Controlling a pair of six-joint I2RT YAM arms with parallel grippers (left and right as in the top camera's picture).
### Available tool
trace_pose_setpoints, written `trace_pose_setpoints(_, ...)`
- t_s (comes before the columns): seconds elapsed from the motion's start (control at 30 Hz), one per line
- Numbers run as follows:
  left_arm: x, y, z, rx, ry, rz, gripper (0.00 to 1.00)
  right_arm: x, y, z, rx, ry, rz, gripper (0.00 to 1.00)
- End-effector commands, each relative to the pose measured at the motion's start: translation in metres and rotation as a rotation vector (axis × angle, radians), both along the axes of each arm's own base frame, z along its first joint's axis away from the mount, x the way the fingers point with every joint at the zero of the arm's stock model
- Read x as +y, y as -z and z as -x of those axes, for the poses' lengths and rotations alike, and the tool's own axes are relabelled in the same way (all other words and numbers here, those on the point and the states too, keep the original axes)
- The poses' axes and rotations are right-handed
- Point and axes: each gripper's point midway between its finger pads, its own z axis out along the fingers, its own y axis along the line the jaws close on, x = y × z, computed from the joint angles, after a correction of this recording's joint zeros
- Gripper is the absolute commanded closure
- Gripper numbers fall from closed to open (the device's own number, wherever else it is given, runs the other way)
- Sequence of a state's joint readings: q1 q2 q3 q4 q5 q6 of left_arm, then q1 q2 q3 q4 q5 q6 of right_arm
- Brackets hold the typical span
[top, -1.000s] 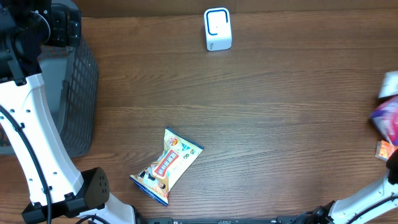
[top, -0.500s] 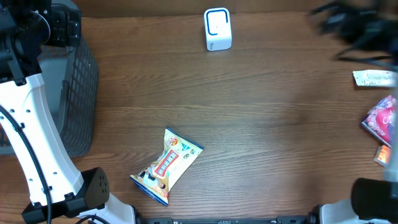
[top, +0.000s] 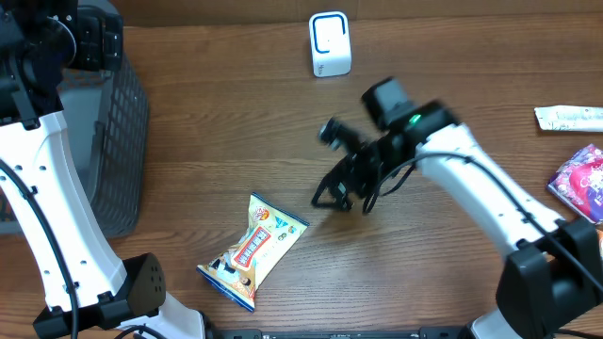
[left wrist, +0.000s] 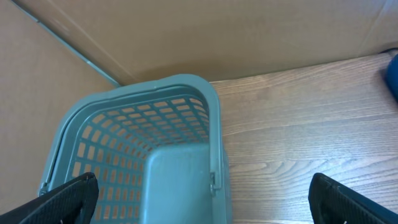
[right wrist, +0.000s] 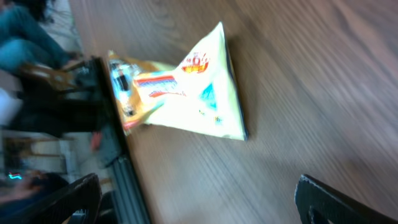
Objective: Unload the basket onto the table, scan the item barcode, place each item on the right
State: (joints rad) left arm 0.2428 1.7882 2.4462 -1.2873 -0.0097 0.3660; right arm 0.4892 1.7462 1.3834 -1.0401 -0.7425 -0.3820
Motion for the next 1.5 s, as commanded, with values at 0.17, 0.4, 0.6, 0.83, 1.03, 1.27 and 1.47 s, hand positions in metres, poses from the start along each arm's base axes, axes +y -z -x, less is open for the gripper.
trace_pose_setpoints(0.17,0.002,0.005,-0.004,0.006,-0.006,0.02,0.0,0.04,0.059,0.011,-0.185,-0.099,0.04,0.0)
trace_pose_setpoints(0.4,0.002,0.005,-0.004,0.006,-0.006,0.02,0.0,0.064,0.077,-0.009,-0.195,-0.044,-0.006,0.0)
trace_pose_setpoints(0.6,0.002,0.005,-0.004,0.006,-0.006,0.02,0.0,0.077,0.101,0.009,-0.075,-0.088,-0.044,0.0)
trace_pose_setpoints(0.83,0.002,0.005,-0.004,0.006,-0.006,0.02,0.0,0.1,0.118,0.045,0.063,-0.156,-0.087,0.0)
trace_pose_setpoints(1.03,0.002,0.005,-0.004,0.006,-0.006,0.02,0.0,0.117,0.115,0.076,0.088,-0.228,-0.1,0.04)
trace_pose_setpoints(1.27,0.002,0.005,-0.004,0.006,-0.006,0.02,0.0,0.122,0.123,0.071,0.064,-0.169,-0.04,0.84)
trace_pose_setpoints(1.47,0.002,0.005,-0.004,0.006,-0.006,0.02,0.0,0.122,0.128,0.059,0.043,-0.107,-0.006,0.66)
